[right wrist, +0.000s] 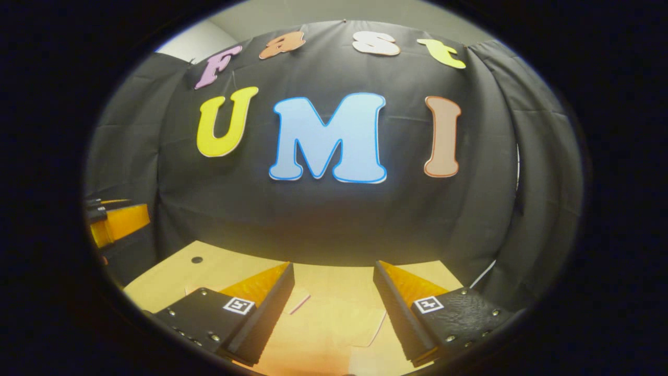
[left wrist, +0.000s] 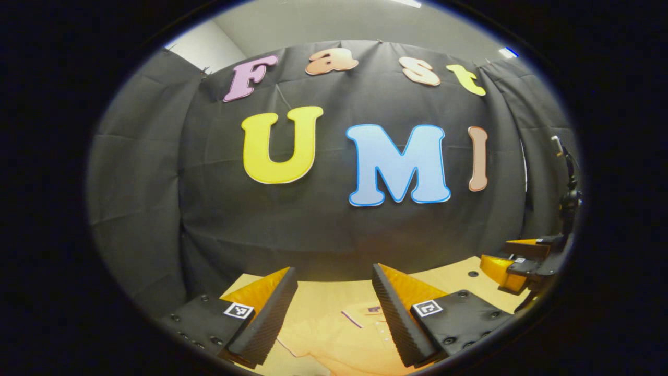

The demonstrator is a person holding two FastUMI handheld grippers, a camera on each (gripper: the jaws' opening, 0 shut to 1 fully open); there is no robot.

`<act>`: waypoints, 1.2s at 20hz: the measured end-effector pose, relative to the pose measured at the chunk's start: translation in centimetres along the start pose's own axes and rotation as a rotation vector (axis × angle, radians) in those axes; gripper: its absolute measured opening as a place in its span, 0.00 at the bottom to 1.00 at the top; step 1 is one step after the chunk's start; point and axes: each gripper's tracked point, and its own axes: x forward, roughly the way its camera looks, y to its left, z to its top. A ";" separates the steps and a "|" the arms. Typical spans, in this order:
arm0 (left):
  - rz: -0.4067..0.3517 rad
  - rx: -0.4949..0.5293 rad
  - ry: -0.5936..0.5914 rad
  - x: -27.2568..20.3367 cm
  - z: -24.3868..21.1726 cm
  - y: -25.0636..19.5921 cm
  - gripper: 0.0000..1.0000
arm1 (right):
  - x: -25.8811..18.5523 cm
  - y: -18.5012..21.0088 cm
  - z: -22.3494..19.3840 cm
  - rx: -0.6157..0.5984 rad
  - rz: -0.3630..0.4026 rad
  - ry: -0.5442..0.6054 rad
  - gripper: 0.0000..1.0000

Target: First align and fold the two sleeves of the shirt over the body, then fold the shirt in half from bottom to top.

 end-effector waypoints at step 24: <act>0.159 -0.033 0.096 -0.7 -3.9 6.5 0.94 | 14.0 -4.0 -22.1 -0.044 0.049 0.489 0.96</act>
